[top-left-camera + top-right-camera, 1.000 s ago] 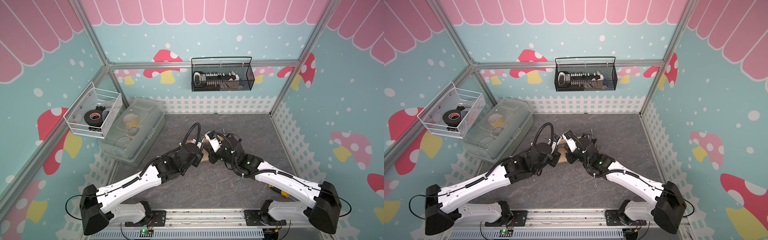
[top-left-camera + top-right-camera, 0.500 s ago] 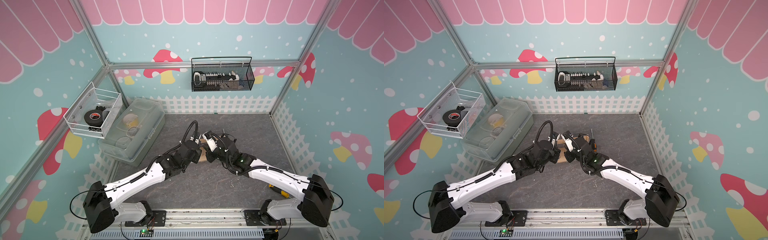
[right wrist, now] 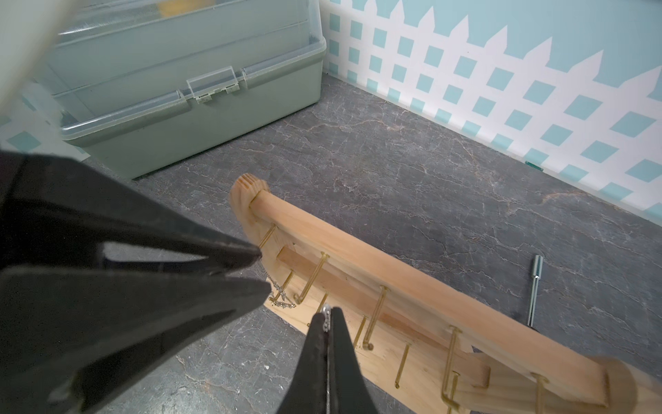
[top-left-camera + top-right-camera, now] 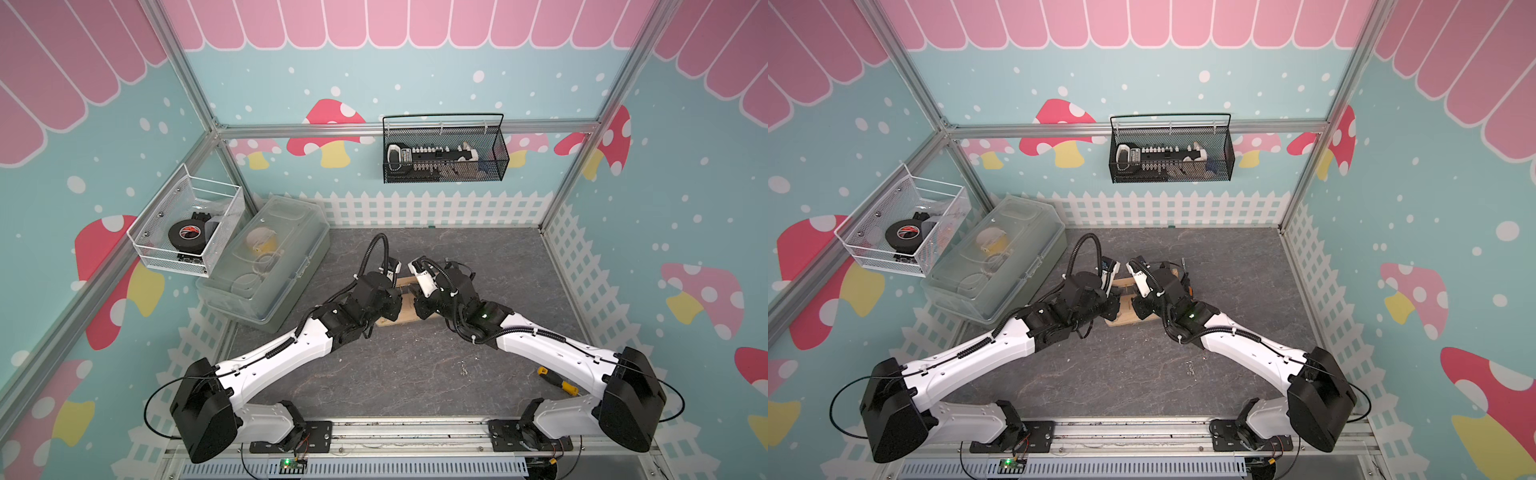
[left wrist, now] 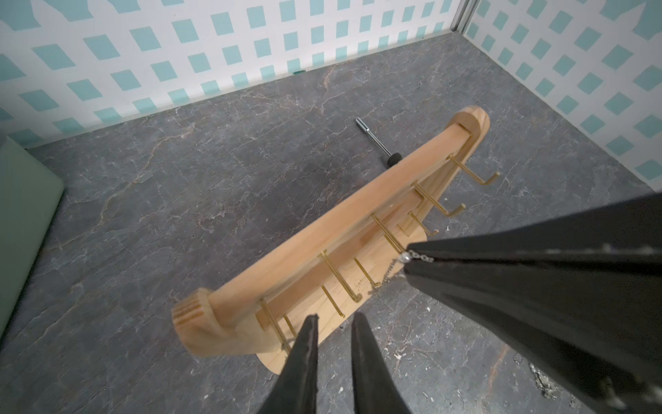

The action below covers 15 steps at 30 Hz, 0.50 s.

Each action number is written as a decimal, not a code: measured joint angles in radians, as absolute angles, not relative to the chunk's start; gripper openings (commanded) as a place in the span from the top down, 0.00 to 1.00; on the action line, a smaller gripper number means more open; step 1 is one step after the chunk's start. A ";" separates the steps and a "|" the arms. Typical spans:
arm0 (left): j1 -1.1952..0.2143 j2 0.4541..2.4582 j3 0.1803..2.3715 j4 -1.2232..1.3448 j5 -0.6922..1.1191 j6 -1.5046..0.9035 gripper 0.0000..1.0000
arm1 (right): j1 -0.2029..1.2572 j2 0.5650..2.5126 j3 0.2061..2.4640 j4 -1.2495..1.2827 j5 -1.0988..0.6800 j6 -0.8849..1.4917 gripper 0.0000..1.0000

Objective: Hang the necklace on the jewelry display stand
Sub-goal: Hang the necklace on the stand.

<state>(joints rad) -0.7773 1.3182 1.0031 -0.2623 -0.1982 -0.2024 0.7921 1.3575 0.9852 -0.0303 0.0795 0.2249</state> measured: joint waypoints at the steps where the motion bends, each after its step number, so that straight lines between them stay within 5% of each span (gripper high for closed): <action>1: -0.773 1.318 1.002 -0.255 -0.181 -0.206 0.71 | 0.789 1.355 0.987 -0.037 0.075 0.224 0.97; 15: -0.776 1.325 0.989 -0.188 -0.057 -0.210 0.72 | 0.772 1.297 1.005 -0.121 0.016 0.225 0.97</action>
<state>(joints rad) -0.7757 1.3251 0.9886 -0.1879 -0.0566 -0.2104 0.7719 1.2972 1.0046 -0.1207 0.0162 0.2249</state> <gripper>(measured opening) 0.289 0.047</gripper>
